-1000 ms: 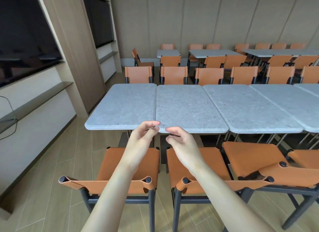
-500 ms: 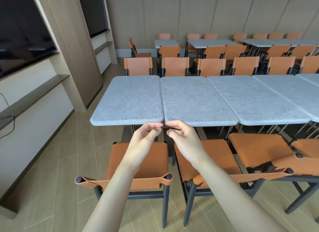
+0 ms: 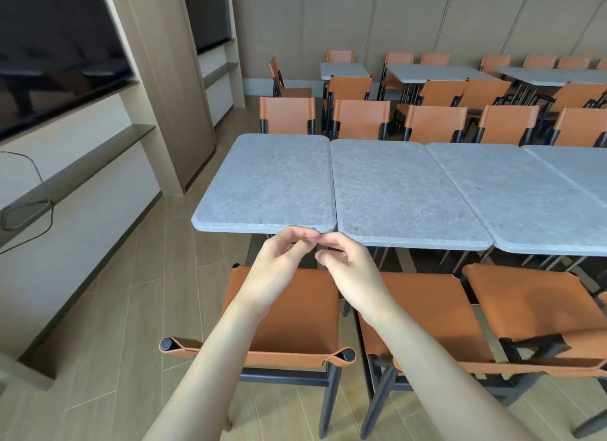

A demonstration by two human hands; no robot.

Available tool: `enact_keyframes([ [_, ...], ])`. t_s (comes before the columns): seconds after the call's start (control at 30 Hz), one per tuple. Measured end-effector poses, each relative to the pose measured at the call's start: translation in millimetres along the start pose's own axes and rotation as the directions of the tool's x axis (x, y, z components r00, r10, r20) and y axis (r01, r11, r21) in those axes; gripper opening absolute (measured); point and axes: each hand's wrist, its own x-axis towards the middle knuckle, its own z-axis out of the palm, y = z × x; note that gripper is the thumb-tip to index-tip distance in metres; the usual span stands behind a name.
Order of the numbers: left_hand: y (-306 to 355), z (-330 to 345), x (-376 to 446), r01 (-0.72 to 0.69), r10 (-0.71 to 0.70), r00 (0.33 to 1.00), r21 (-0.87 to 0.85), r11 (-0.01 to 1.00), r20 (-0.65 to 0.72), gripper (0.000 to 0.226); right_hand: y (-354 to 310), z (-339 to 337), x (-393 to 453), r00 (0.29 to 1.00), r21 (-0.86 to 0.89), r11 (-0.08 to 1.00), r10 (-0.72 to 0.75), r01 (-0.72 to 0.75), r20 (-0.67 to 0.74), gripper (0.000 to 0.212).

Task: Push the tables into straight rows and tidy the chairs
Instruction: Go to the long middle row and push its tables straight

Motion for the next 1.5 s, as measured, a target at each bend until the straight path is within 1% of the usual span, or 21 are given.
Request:
enact_keyframes([
  [0.13, -3.3, -3.4, 31.7, 0.017, -0.016, 1.0, 0.037, 0.999, -0.022, 0.017, 2.5, 7.5, 35.2, 0.999, 0.065, 0.998, -0.021, 0.019, 0.043, 0.025],
  [0.27, -2.6, -6.0, 75.4, 0.05, -0.047, 0.998, 0.093, 0.994, -0.034, 0.018, 8.5, 4.2, 80.8, 0.999, 0.106, 0.994, -0.03, 0.026, 0.037, 0.022],
  [0.37, -5.3, -7.1, 109.4, 0.074, -0.068, 0.996, 0.115, 0.991, -0.052, 0.017, 21.4, -2.1, 113.4, 1.0, 0.137, 0.991, -0.011, 0.007, 0.03, 0.025],
  [0.5, -19.5, -2.2, 143.1, 0.119, -0.104, 0.987, 0.121, 0.985, -0.118, 0.016, 42.1, -8.7, 150.2, 0.999, 0.166, 0.985, 0.037, -0.04, 0.02, 0.025],
  [0.7, -48.8, 1.8, 180.1, 0.193, -0.172, 0.968, 0.107, 0.975, -0.18, 0.018, 72.4, -0.9, 182.6, 0.996, 0.192, 0.977, 0.087, -0.092, 0.035, 0.027],
  [0.93, -90.8, -26.7, 223.8, 0.262, -0.236, 0.945, 0.09, 0.961, -0.225, 0.017, 99.6, 18.6, 221.3, 0.987, 0.096, 0.983, 0.15, -0.154, 0.053, 0.028],
  [1.03, -110.2, -45.2, 241.8, 0.292, -0.256, 0.937, 0.128, 0.948, -0.237, 0.02, 108.9, 33.4, 239.7, 0.98, 0.025, 0.981, 0.19, -0.192, 0.054, 0.03],
  [1.1, -127.2, -60.1, 255.8, 0.292, -0.242, 0.942, 0.209, 0.933, -0.233, 0.023, 115.4, 46.2, 254.0, 0.974, -0.019, 0.976, 0.217, -0.216, 0.059, 0.031],
  [1.17, -149.8, -77.6, 274.3, 0.25, -0.192, 0.963, 0.364, 0.897, -0.189, 0.028, 124.2, 60.0, 271.6, 0.971, -0.063, 0.971, 0.233, -0.229, 0.059, 0.034],
  [1.23, -172.5, -94.2, 296.2, 0.197, -0.15, 0.98, 0.518, 0.833, -0.132, 0.032, 135.1, 74.2, 291.3, 0.967, -0.105, 0.964, 0.249, -0.243, 0.048, 0.037],
  [1.3, -196.4, -110.7, 318.2, 0.158, -0.119, 0.987, 0.632, 0.759, -0.104, 0.036, 149.6, 89.5, 312.9, 0.963, -0.146, 0.954, 0.269, -0.263, 0.024, 0.04],
  [1.4, -225.6, -131.8, 342.4, 0.126, -0.143, 0.989, 0.766, 0.63, -0.045, 0.044, 169.2, 114.9, 343.0, 0.956, -0.275, 0.923, 0.29, -0.269, 0.042, 0.044],
  [1.5, -252.9, -153.1, 365.7, 0.064, -0.178, 0.984, 0.884, 0.462, 0.022, 0.052, 190.8, 133.7, 374.0, 0.951, -0.443, 0.866, 0.297, -0.231, 0.084, 0.051],
])
